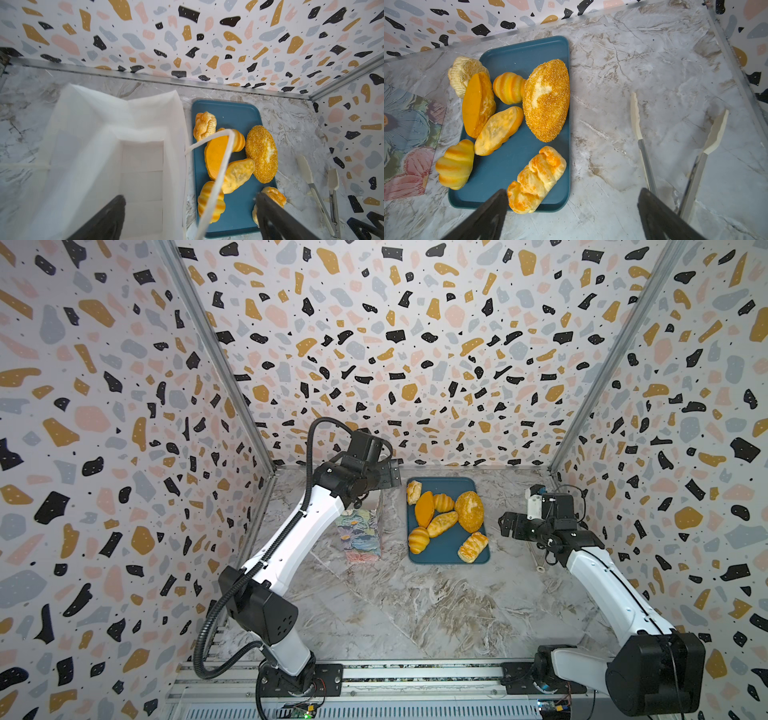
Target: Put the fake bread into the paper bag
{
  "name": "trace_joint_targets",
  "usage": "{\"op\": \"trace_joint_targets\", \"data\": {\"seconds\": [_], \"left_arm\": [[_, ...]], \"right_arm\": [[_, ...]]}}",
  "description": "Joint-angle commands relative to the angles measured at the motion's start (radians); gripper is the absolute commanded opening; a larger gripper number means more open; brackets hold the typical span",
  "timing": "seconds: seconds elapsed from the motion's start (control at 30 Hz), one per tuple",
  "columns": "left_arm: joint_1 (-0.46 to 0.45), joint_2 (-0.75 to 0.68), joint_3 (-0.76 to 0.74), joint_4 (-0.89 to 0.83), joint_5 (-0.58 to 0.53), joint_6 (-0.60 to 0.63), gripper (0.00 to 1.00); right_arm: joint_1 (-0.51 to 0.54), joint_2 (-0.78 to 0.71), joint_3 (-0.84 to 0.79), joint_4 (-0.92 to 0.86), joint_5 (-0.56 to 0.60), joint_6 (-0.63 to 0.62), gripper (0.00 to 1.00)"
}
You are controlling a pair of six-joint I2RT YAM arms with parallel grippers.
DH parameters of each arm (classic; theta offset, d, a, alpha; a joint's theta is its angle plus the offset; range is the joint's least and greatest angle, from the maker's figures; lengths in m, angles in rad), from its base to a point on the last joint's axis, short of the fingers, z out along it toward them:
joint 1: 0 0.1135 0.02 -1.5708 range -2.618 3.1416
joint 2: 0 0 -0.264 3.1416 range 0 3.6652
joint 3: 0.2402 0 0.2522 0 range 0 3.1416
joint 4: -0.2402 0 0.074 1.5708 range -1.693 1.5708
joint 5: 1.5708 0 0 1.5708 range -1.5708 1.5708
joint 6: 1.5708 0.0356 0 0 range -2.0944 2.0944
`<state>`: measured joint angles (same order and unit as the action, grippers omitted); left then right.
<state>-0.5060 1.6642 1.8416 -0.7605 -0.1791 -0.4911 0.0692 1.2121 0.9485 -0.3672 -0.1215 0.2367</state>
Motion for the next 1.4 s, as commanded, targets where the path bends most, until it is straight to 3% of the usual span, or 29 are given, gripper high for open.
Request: {"op": "trace_joint_targets", "data": {"seconds": [0.0,0.4,0.67,0.93,1.13,1.37], "left_arm": [[-0.003,-0.027,0.078,-0.004,-0.023,0.004,1.0],[0.01,-0.007,0.303,-0.105,-0.071,0.062,0.99],[0.113,-0.05,0.316,-0.093,-0.023,0.078,1.0],[0.312,-0.15,0.148,0.031,0.137,0.083,0.99],[0.48,-0.23,-0.097,0.259,0.43,0.0,0.99],[0.507,-0.267,-0.263,0.368,0.523,0.055,0.99]], "right_arm": [[-0.004,-0.031,-0.001,-0.004,-0.007,-0.003,0.99],[-0.003,-0.038,0.017,-0.012,0.029,0.034,0.99],[-0.003,0.005,0.051,-0.086,0.125,0.071,0.99],[-0.007,0.051,0.072,-0.14,0.22,0.127,0.99],[-0.009,0.08,0.106,-0.171,0.184,0.125,0.99],[-0.032,0.013,0.065,-0.143,0.103,0.072,0.99]]}}
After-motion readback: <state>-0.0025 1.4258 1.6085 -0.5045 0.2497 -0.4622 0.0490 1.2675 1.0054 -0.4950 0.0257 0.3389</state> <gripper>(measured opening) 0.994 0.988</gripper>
